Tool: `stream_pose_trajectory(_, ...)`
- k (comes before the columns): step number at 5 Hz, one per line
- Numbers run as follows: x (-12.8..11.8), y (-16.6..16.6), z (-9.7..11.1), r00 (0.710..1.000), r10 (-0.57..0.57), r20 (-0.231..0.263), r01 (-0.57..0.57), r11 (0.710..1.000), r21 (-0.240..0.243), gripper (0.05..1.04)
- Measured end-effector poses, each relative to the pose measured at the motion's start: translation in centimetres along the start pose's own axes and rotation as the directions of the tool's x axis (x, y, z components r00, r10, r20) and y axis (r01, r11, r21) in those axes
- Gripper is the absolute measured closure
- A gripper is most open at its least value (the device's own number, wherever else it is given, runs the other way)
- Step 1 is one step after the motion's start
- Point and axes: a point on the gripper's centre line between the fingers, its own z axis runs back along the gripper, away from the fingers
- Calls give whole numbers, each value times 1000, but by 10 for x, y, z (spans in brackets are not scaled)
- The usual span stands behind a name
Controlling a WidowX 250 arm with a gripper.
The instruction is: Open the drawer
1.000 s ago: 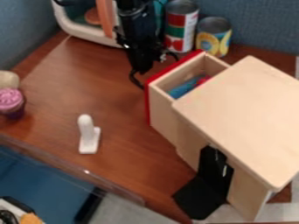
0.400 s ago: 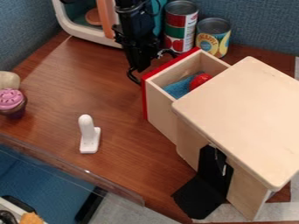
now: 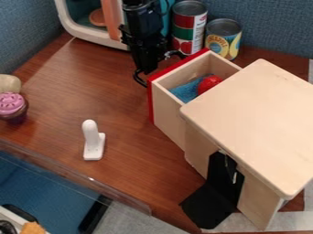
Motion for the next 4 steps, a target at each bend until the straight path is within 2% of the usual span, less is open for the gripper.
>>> stream_pose_trajectory(2, 2, 2, -4, 997, -48, -61, 48, 999, -6, 969)
stream_pose_trajectory(3, 2, 2, -4, 996, -53, -77, 53, 999, 0, 943)
stream_pose_trajectory(4, 2, 4, -5, 996, -18, -91, 20, 1000, 15, 735)
